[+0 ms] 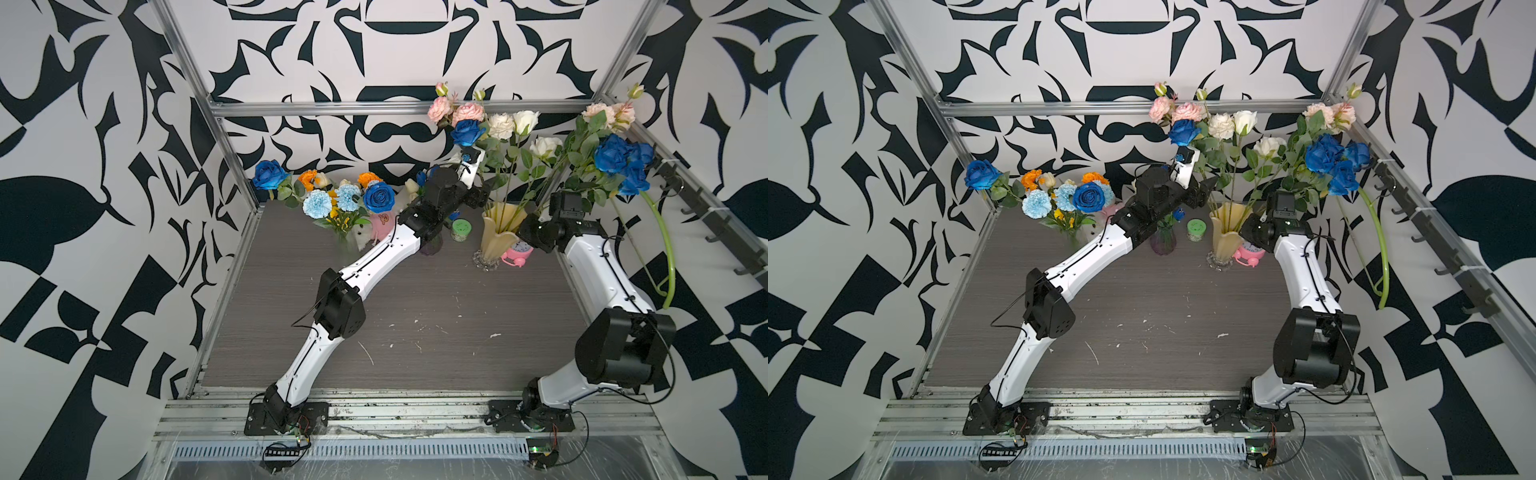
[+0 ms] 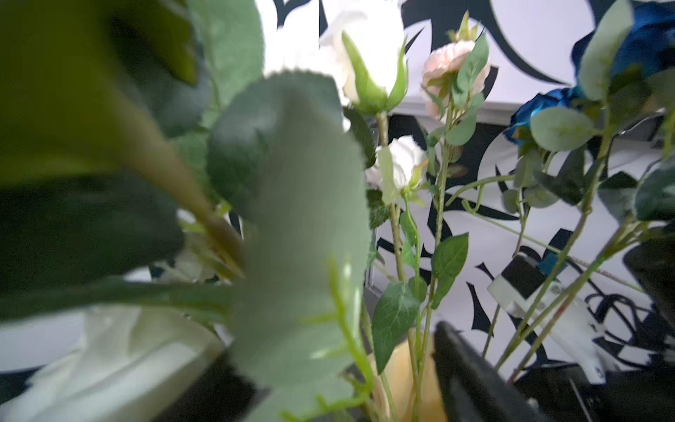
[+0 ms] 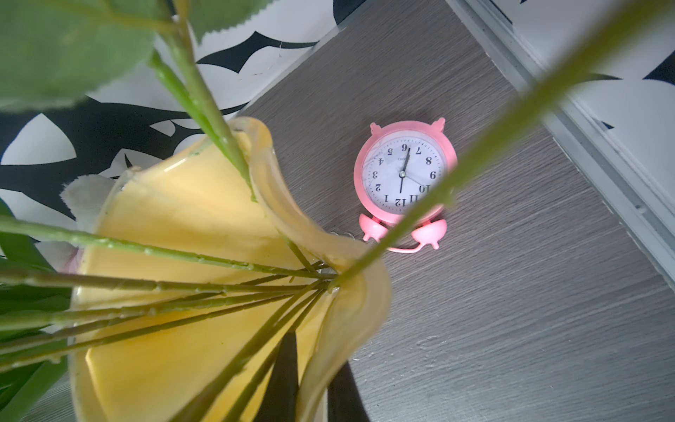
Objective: Pick out blue flowers from the vase
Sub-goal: Pick up the flower from the vase.
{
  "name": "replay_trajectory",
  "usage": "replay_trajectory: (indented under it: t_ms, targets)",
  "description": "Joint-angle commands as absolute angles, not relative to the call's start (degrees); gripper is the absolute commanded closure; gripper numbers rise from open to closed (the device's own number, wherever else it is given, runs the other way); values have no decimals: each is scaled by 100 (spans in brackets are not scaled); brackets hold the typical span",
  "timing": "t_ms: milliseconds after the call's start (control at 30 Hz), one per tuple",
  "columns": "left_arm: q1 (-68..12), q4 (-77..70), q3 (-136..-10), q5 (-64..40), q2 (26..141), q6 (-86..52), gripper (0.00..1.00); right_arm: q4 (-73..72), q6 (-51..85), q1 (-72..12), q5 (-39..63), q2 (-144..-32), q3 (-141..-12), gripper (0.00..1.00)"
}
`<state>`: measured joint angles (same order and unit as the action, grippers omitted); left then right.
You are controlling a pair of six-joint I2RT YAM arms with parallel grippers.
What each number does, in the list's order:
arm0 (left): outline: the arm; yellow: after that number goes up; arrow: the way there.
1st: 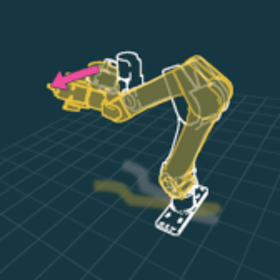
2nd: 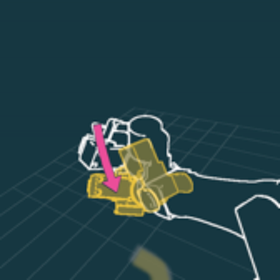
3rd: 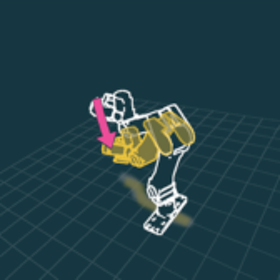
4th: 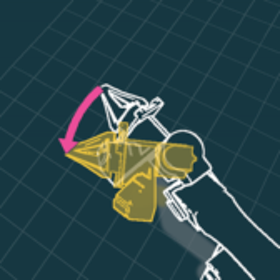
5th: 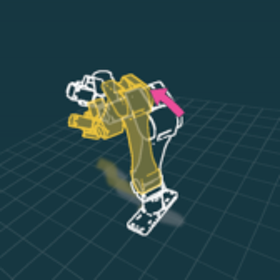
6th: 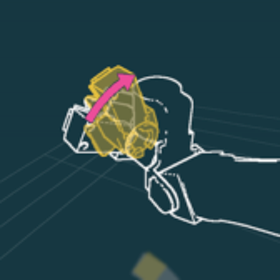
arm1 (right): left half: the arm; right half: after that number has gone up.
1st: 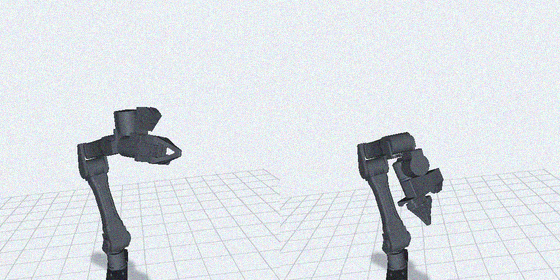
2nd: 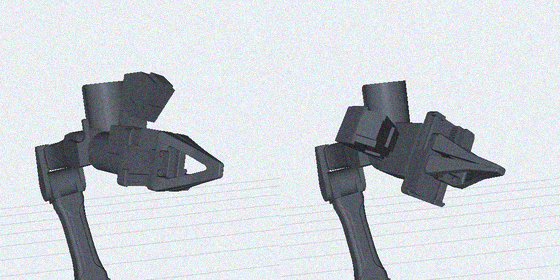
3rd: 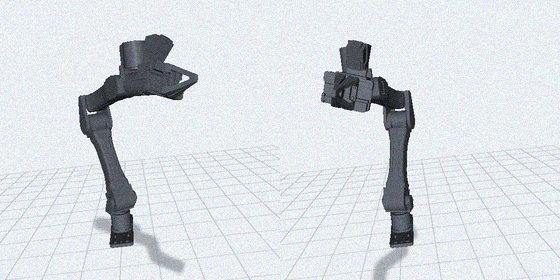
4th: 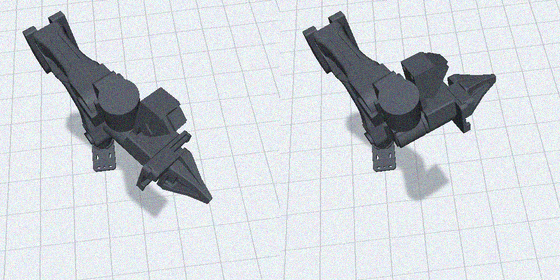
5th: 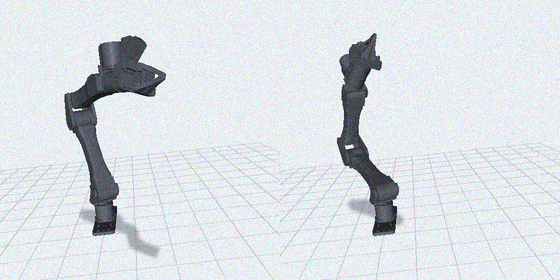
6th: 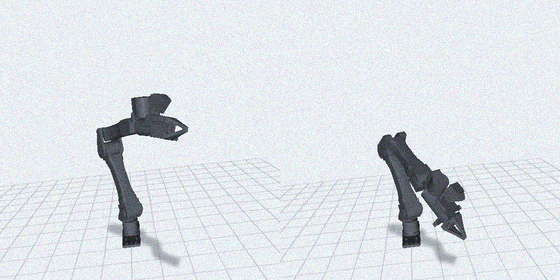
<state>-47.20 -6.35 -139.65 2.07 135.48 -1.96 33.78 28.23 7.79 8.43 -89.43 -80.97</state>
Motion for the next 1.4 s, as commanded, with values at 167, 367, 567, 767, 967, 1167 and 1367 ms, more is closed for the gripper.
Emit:
replay_trajectory:
  t_ms: [167,367,567,767,967,1167,1367]
  targets:
    - [-4685,-1448,-13421,-288,13295,-421,47,2660,2883,791,1191,-8992,-8115,100]
    - [-4685,-1617,-13451,-380,13314,-413,63,2662,2868,782,1179,-8983,-8104,100]
    - [-4685,-1669,-13518,-377,13334,-369,77,2616,2865,787,1220,-8976,-8053,100]
    - [-4687,-1689,-13334,-630,13152,-396,94,2584,2883,791,1231,-8987,-8015,100]
    - [-4685,-1441,-13366,-854,12943,-302,100,2589,2878,813,1206,-9000,-8049,100]
    - [-4689,-1105,-13448,-1055,12633,-132,100,2652,2817,830,1112,-9056,-8107,100]
    - [-4767,-1055,-13280,-1297,12114,53,100,2657,2786,843,1081,-9095,-8104,100]
